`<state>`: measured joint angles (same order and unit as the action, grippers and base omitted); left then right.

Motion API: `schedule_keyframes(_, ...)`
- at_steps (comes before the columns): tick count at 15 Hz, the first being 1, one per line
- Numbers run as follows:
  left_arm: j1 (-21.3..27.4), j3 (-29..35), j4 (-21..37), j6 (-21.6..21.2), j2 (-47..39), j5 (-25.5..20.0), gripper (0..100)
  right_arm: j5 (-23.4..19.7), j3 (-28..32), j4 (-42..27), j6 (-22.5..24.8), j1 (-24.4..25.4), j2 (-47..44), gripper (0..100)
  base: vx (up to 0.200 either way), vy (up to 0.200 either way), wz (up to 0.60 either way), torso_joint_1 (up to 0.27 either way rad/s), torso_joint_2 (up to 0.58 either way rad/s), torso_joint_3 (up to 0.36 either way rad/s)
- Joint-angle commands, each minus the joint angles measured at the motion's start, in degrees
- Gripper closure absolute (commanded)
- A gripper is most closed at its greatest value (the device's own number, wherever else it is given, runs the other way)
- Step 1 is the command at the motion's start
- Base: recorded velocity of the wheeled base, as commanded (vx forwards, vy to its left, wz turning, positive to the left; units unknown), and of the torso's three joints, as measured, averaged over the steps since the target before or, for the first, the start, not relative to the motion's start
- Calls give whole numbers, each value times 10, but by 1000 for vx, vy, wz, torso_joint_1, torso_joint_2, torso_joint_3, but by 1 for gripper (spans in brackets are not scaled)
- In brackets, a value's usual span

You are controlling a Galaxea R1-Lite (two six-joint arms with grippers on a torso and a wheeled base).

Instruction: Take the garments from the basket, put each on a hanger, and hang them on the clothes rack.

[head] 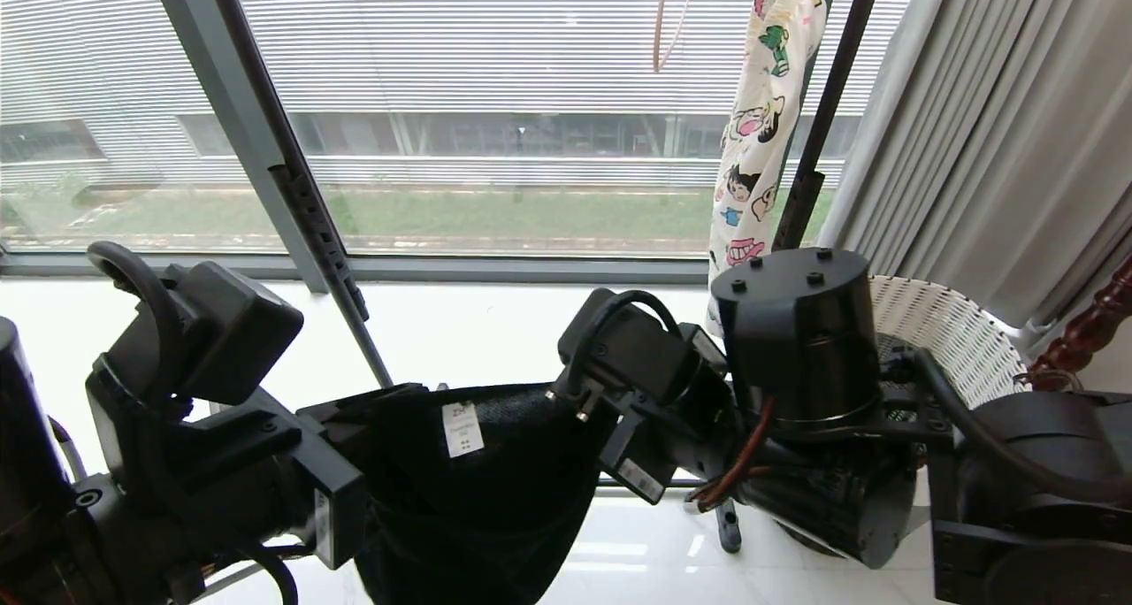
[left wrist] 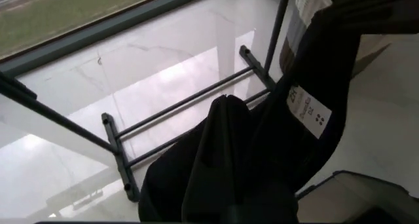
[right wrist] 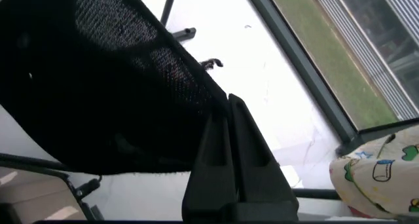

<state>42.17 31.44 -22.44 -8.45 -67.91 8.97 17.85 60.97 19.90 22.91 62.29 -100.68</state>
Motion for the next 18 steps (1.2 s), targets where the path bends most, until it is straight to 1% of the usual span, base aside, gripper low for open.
schedule_keyframes(1,78,20,7,-8,-17,-2,100,12,-67,1,0,-20,85,100,0,0,0,0,0,0)
schedule_keyframes(2,92,18,33,-37,-27,-2,100,13,-90,0,1,-27,117,100,0,0,0,0,0,0)
schedule_keyframes(3,95,20,61,-73,-36,-3,100,15,-112,-2,1,-32,150,100,0,0,0,0,0,0)
schedule_keyframes(4,96,23,64,-96,-47,-3,100,18,-128,-2,2,-36,171,100,0,0,0,0,0,0)
schedule_keyframes(5,97,37,64,-117,-67,-3,100,27,-159,-6,3,-42,213,100,0,0,0,0,0,0)
schedule_keyframes(7,106,59,64,-119,-88,-3,100,30,-181,-23,3,-53,259,100,0,0,0,0,0,0)
schedule_keyframes(8,113,66,64,-119,-93,-3,100,30,-181,-35,3,-57,272,100,0,0,0,0,0,0)
schedule_keyframes(11,129,69,64,-121,-100,-2,100,29,-186,-54,6,-52,289,100,0,0,0,0,0,0)
schedule_keyframes(13,132,96,53,-151,-132,-2,100,29,-223,-92,24,4,316,100,0,0,0,0,0,0)
schedule_keyframes(14,132,121,29,-163,-159,-2,100,29,-241,-107,24,44,323,100,0,0,0,0,0,0)
schedule_keyframes(15,130,148,6,-165,-185,1,100,29,-252,-117,24,79,325,100,0,0,0,0,0,0)
schedule_keyframes(16,129,162,-1,-165,-195,2,100,29,-253,-121,24,92,323,100,0,0,0,0,0,0)
schedule_keyframes(17,122,198,-3,-165,-217,4,100,29,-252,-126,24,120,312,100,0,0,0,0,0,0)
schedule_keyframes(18,119,207,-3,-165,-223,4,100,29,-251,-126,24,122,307,100,0,0,0,0,0,0)
